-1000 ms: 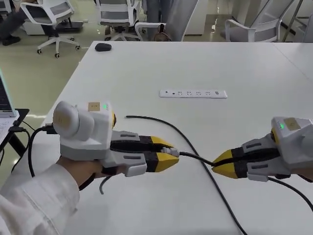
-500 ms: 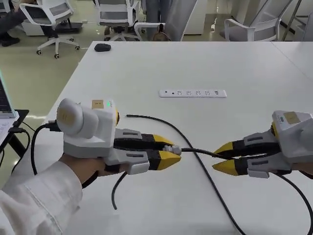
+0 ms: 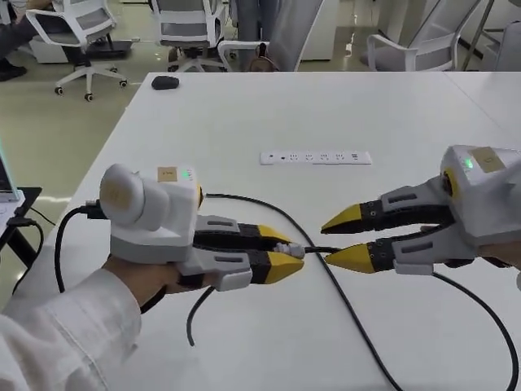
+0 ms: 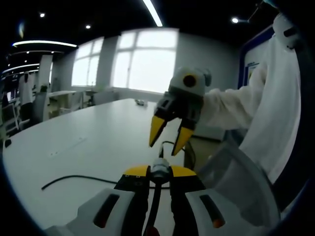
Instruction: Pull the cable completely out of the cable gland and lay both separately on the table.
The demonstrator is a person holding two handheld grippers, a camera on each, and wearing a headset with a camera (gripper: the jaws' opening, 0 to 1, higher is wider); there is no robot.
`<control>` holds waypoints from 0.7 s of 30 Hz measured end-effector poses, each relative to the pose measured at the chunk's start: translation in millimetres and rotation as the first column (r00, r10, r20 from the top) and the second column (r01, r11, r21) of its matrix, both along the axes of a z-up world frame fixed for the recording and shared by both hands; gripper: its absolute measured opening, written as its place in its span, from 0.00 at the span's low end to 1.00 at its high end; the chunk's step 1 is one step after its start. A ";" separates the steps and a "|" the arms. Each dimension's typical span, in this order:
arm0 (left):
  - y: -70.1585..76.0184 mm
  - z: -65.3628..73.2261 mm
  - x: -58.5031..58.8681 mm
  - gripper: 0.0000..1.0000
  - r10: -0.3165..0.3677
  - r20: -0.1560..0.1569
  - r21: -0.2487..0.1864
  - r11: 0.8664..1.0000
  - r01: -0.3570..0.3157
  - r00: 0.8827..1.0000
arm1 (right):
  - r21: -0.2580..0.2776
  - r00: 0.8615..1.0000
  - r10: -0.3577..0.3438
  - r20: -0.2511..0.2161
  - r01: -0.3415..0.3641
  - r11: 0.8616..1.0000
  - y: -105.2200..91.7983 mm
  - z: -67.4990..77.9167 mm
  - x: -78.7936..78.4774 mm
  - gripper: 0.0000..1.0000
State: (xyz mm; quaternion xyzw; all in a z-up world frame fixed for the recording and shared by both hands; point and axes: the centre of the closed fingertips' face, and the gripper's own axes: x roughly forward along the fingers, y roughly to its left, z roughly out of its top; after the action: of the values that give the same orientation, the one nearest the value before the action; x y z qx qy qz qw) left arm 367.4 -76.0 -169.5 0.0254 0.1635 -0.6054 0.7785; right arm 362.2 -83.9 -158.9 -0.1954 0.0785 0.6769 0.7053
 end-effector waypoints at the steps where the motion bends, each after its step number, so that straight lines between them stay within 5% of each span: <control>1: -0.6 0.5 -0.4 0.16 -0.002 0.001 0.000 1.000 0.002 1.000 | -0.001 1.000 0.002 0.000 -0.002 1.000 0.5 -1.4 0.2 0.17; 6: -1.8 2.4 -2.0 0.16 -0.010 0.005 -0.003 1.000 0.010 1.000 | -0.007 1.000 0.014 -0.016 -0.014 1.000 -0.9 -11.3 -1.6 0.05; 21: -2.0 -0.7 -2.6 0.16 -0.013 0.003 0.006 1.000 0.013 1.000 | 0.009 1.000 0.014 -0.019 -0.014 1.000 -5.7 -17.3 -2.0 0.03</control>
State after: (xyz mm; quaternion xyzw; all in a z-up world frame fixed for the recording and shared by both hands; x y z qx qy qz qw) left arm 364.8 -78.0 -170.2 0.0298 0.1641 -0.6099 0.7747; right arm 360.2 -89.6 -176.2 -0.1865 0.0806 0.6841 0.7005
